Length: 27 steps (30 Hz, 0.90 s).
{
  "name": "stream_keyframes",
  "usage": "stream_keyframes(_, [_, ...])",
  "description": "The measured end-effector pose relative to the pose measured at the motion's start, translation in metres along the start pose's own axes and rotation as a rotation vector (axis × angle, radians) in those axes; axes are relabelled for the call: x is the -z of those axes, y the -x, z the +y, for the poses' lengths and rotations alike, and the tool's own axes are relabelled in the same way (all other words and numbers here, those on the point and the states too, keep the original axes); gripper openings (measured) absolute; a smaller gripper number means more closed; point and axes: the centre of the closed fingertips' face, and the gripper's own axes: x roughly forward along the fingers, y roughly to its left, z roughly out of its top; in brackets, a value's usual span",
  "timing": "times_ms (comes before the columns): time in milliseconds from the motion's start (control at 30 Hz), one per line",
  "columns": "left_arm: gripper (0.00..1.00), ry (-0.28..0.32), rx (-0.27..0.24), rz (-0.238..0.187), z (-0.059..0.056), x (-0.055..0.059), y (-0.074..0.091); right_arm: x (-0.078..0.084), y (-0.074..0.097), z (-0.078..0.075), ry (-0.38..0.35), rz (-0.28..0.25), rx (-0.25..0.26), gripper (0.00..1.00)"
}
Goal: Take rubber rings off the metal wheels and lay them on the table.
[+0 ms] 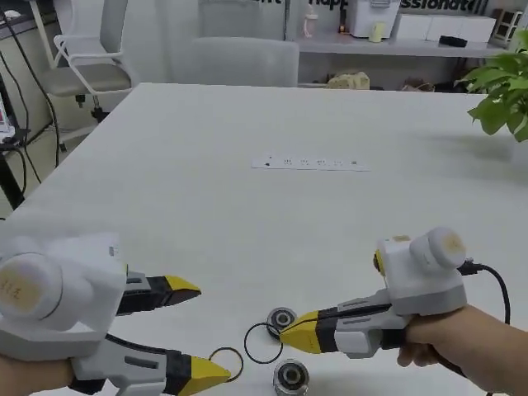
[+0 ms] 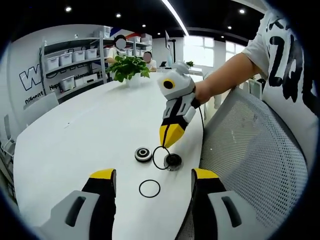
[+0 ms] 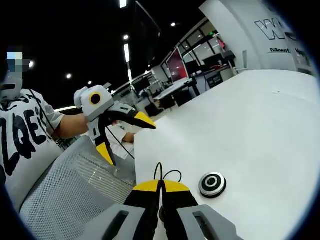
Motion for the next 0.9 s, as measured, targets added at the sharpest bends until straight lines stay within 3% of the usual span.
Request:
stream_keyframes(400, [0.62,0.02,-0.059,-0.008,0.008,0.009,0.016,0.001,-0.023,-0.001,0.005,0.032,-0.009,0.0])
stream_keyframes(900, [0.63,0.039,-0.088,-0.01,0.011,0.016,0.027,0.015,-0.05,-0.006,-0.004,0.082,0.011,0.0])
